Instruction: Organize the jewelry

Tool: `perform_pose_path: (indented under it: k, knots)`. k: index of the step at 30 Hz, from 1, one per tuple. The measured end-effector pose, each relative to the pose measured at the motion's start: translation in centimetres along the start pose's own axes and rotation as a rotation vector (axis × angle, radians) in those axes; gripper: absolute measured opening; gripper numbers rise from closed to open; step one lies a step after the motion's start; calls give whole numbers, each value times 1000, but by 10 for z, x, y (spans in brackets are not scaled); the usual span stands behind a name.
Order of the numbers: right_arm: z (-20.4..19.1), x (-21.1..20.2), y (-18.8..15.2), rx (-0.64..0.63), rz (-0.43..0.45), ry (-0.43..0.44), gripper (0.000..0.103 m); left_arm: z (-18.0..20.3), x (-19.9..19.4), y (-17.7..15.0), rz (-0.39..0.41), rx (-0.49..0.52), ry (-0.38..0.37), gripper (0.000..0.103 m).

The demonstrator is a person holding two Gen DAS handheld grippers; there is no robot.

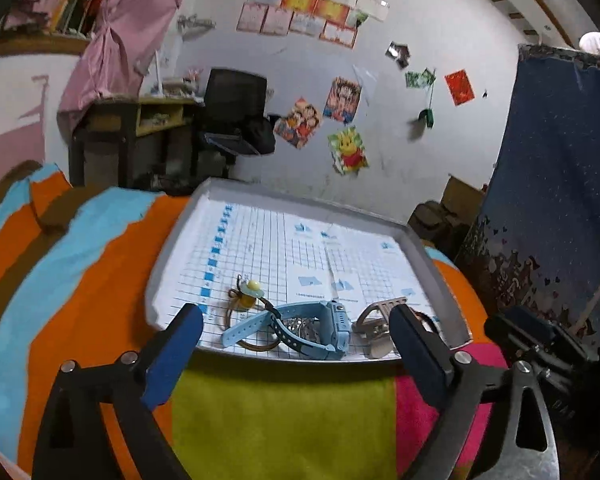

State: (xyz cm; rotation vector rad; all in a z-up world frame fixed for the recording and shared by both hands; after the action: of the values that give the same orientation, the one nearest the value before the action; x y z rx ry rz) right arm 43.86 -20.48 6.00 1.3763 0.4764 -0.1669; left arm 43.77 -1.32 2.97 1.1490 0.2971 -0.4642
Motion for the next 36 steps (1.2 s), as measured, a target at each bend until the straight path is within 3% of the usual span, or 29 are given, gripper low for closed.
perform_pose_path:
  k: [7, 16, 24, 36]
  knots:
    - [-1, -68, 14, 26, 100, 15, 70, 8, -64, 3, 104, 48, 9, 102]
    - [-9, -159, 8, 29, 203, 23, 92, 19, -151, -11, 207, 100, 4, 103]
    - [-16, -225, -10, 11, 249, 3, 100, 22, -213, -35, 261, 117, -4, 103]
    - [-35, -295, -40, -25, 299, -24, 101, 9, -270, -69, 293, 120, 5, 103]
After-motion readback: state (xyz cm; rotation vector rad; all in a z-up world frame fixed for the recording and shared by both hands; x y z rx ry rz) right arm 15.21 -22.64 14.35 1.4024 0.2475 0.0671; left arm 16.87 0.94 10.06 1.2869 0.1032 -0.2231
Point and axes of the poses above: each gripper's, at about its wrist camera, not at the fingertips, and x roughly the way its jaws point, z to its right, y to its top, the point moved 8 cm from there along x, roughly the way its jaws point, and after that the axes turned 10 degrees about -x, right-handed, at the moved point
